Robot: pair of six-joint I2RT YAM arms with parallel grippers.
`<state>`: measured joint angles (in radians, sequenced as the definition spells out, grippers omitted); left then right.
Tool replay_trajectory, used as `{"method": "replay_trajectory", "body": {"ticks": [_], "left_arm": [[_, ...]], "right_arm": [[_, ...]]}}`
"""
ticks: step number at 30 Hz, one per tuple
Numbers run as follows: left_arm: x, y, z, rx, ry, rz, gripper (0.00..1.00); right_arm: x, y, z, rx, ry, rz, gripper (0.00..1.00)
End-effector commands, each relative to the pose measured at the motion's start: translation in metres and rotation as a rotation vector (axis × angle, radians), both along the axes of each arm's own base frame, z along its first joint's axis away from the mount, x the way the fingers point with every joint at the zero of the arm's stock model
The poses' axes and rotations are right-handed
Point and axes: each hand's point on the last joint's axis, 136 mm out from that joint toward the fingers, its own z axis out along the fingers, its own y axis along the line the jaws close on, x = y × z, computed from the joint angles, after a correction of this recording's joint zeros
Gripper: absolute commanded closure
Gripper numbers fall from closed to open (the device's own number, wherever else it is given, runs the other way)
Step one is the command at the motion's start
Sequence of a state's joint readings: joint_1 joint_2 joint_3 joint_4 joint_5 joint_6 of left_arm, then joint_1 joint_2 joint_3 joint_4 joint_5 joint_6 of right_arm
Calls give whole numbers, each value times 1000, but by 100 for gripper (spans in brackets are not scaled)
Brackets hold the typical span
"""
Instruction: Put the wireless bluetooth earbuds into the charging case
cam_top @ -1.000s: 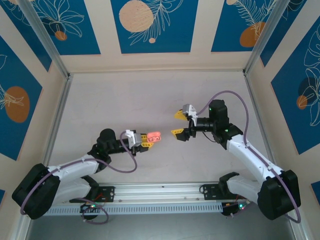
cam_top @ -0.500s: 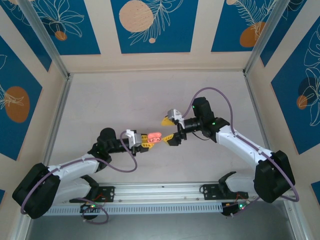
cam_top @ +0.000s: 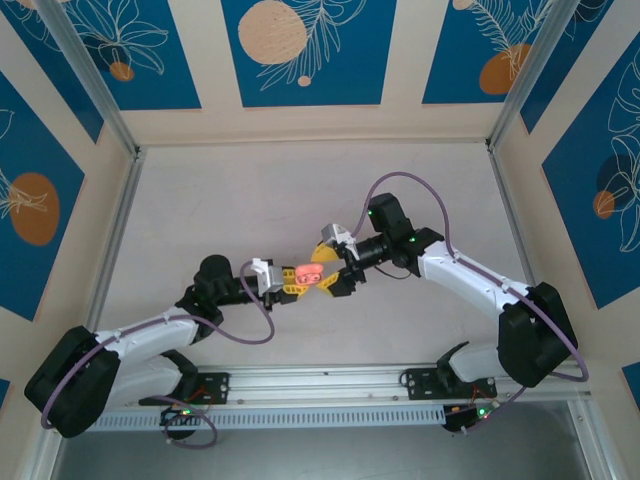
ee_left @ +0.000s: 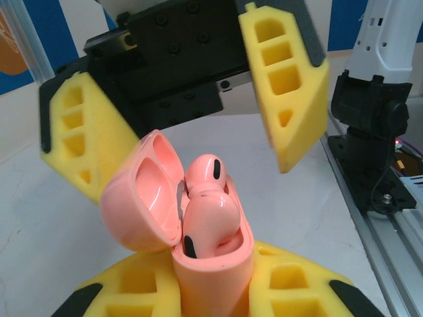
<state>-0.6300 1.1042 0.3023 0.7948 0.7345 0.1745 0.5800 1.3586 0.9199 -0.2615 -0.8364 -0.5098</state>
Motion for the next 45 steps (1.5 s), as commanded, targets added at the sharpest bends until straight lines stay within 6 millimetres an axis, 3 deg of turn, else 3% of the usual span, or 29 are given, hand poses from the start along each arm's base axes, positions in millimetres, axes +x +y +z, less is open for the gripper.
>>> {"method": "replay_trajectory", "body": {"ticks": [1,4,14,21,27,35,45], "left_arm": [[11,2,18,-32,-61,40,87],[13,3,19,-32,-66,57,86],[15,4,16,-20,-70,78,87],[8,3,21,-38,-76,35,86],[4,1,23,-51,-76,10,86],[4,-1,24,-61,-65,-6,87],[5,-2,25,-76,-60,-12,87]], "right_arm": [[-15,0,14,38,19,80,34],[-19,-3,17,41,18,81,39],[-23,-17,32,85,-91,27,43],[3,-26,16,0,-251,-126,43],[11,-18,6,-34,-325,-131,43],[6,-4,2,-29,-312,-64,44],[-3,4,7,36,-292,4,55]]}}
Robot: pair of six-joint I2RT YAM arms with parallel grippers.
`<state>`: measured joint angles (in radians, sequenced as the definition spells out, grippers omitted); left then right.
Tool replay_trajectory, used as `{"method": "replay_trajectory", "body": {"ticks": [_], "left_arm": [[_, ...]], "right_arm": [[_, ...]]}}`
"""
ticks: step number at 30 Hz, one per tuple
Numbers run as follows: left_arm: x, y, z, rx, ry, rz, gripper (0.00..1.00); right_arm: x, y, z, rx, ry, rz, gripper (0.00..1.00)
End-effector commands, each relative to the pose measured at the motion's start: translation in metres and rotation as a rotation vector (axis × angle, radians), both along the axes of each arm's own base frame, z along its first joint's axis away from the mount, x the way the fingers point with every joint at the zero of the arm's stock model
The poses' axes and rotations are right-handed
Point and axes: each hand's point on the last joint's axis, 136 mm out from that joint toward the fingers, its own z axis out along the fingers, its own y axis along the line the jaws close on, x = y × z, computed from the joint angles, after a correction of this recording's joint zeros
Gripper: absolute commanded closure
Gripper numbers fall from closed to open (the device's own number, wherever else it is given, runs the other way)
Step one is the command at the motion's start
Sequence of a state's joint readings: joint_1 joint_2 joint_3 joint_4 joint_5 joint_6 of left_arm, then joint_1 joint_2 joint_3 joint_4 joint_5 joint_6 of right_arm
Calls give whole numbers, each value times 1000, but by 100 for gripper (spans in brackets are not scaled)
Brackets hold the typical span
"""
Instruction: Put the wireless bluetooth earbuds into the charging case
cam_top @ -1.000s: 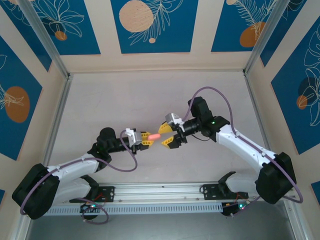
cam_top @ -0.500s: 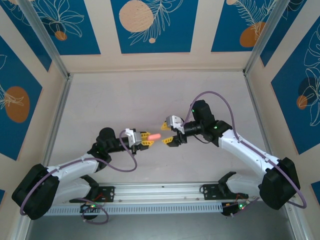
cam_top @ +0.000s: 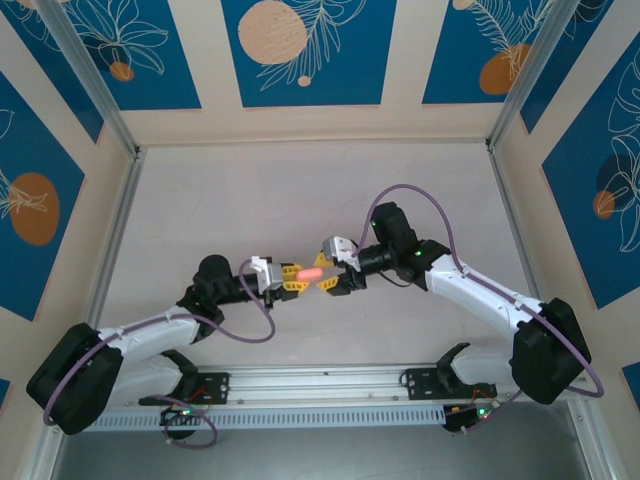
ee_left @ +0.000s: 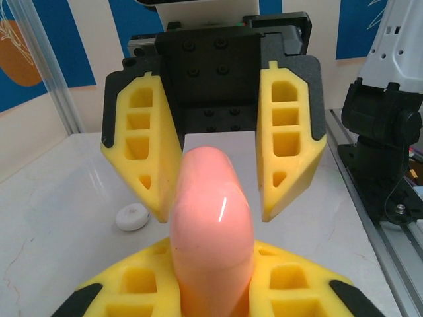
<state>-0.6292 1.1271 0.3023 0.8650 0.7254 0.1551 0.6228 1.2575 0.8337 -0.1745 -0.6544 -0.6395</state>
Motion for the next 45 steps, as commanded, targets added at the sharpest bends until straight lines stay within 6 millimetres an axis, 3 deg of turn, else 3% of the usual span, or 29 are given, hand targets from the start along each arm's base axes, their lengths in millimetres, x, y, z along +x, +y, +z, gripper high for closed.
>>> {"method": "replay_trajectory", "body": {"ticks": [1,10,14,21,30,33,38,42,45], "left_arm": [[0,-1,18,-46,-40,-24,87],[-1,0,18,-47,-34,-25,81],[-3,1,18,-46,-25,-27,71],[-4,1,19,-43,-17,-30,70],[-4,-1,18,-40,1,-38,80],[-1,0,18,-38,15,-20,82],[9,-1,17,-20,90,20,82],[24,-3,11,3,193,84,83],[47,1,9,-22,279,210,84]], "right_arm": [[-5,8,15,56,-18,62,57],[-5,8,13,36,-17,66,81],[-3,4,8,-4,-26,45,82],[0,0,3,-43,-38,19,82],[1,0,5,-41,-41,12,81],[3,-1,8,-21,-55,-1,74],[13,-13,20,39,-18,-83,47],[33,-31,37,118,63,-201,39],[54,-45,43,151,135,-342,34]]}}
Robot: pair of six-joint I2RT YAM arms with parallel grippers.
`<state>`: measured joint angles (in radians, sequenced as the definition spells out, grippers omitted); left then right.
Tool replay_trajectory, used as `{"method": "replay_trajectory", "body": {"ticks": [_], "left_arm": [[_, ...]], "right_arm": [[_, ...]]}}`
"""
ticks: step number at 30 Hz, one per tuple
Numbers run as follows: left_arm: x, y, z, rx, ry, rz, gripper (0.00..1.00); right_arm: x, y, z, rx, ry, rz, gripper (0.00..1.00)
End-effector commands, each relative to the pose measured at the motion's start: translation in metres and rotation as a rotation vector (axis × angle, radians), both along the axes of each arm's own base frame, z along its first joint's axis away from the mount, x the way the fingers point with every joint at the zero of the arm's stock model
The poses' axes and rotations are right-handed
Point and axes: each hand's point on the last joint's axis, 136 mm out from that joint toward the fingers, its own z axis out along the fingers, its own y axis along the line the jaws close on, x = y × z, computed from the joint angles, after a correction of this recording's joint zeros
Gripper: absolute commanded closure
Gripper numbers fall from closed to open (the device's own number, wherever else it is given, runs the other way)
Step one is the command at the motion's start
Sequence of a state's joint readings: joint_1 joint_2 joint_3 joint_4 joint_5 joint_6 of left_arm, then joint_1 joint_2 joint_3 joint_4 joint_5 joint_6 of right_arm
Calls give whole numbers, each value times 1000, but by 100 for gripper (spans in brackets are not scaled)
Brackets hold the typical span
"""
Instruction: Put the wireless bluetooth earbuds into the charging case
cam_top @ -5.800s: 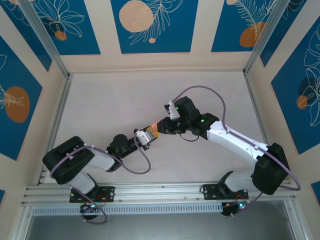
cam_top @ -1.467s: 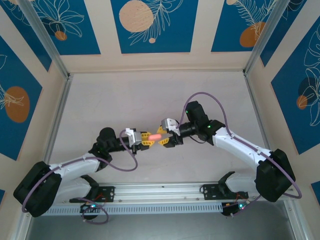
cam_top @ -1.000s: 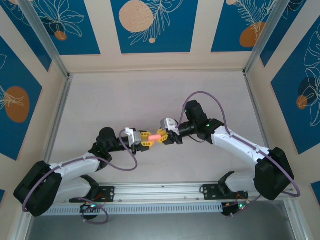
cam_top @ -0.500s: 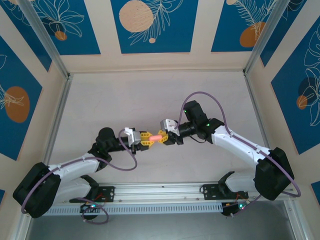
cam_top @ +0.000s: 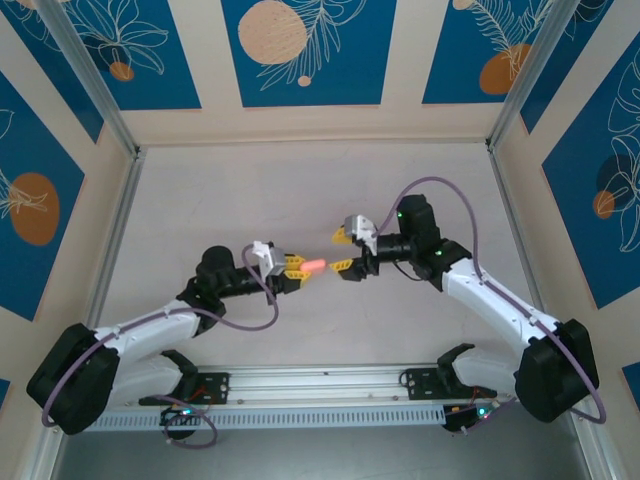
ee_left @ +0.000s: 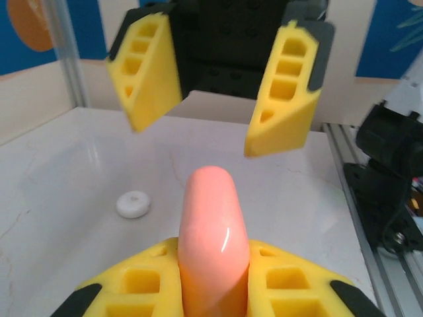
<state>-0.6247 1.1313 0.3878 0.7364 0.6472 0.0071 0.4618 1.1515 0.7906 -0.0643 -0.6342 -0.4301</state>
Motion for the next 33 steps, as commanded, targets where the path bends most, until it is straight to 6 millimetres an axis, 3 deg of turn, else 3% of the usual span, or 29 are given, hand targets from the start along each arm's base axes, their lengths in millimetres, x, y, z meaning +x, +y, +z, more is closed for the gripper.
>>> {"method": "replay_trajectory", "body": {"ticks": [1,5,10,15,19,26,33], "left_arm": [[30,5,2,-25,120,152,84],[49,1,1,-26,234,217,84],[72,-4,-2,-14,382,295,85],[91,-13,-9,-32,513,344,87],[101,-29,-18,-29,620,328,88],[113,-74,-32,-51,845,219,91],[132,-109,-73,17,1073,197,94]], "right_arm": [[19,-12,13,78,115,-140,32],[48,-35,10,104,262,-340,32],[68,-60,2,154,377,-500,33],[90,-97,-7,224,445,-707,33],[93,-113,-17,224,495,-779,34],[89,-128,-31,214,527,-861,35],[82,-133,-37,219,527,-880,35]]}}
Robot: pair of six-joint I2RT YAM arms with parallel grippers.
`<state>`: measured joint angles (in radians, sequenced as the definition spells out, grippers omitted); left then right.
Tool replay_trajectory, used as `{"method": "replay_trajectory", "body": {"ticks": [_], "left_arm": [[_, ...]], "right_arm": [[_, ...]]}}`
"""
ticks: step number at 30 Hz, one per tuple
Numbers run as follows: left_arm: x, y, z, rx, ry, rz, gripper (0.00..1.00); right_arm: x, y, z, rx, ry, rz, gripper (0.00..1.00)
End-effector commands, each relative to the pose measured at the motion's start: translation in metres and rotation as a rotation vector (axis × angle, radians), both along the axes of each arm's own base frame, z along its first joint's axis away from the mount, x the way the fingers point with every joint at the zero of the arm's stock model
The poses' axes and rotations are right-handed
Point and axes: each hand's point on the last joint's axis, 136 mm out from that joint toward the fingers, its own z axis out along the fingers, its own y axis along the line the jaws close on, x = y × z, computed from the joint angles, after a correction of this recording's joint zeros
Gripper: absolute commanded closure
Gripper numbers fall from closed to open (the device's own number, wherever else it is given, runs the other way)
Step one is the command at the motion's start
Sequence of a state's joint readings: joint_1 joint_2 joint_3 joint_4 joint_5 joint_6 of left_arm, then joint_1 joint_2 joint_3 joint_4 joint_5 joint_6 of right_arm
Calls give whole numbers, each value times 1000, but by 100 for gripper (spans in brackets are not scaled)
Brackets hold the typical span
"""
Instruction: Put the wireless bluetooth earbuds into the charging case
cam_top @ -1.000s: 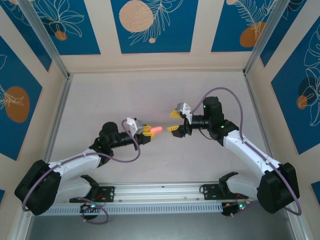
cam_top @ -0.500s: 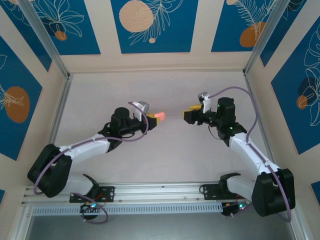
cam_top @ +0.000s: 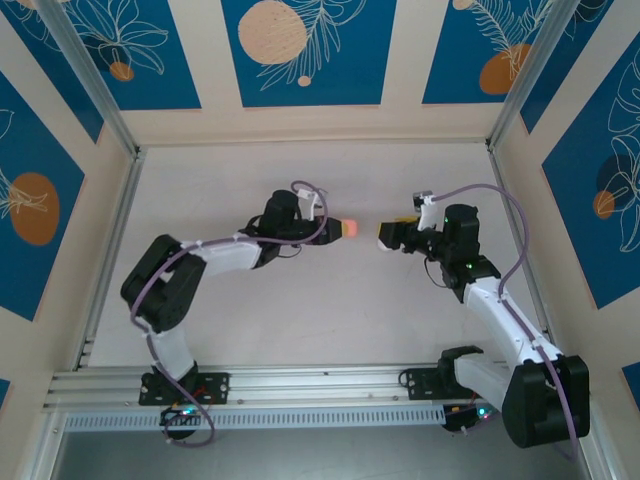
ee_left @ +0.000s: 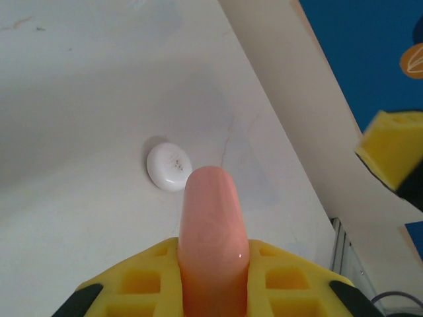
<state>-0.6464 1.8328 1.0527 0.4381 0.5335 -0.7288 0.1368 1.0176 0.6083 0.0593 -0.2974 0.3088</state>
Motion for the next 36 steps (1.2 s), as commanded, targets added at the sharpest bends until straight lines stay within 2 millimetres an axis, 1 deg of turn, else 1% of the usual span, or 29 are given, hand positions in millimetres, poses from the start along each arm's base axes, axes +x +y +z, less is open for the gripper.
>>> {"method": "replay_trajectory", "body": {"ticks": [1,8,11,14,21,27,32,36], "left_arm": [[-5,-20,-14,-20,155,-41,94],[6,-43,-46,-21,289,-8,91],[8,-49,-62,-2,331,20,91],[9,-54,-71,5,353,33,90],[17,-56,-82,15,375,76,89],[23,-57,-85,24,382,96,88],[24,-58,-85,35,386,97,83],[22,-56,-89,57,395,96,82]], "right_arm": [[-4,-5,-6,5,17,-26,35],[-8,-7,-12,-2,20,-35,35],[-9,-8,-14,-2,21,-35,35],[-11,-8,-17,-1,24,-34,35],[-16,-10,-22,-10,23,-36,35],[-18,-11,-22,-14,21,-36,35],[-20,-14,-21,-18,14,-43,35],[-22,-16,-21,-20,8,-48,35]]}}
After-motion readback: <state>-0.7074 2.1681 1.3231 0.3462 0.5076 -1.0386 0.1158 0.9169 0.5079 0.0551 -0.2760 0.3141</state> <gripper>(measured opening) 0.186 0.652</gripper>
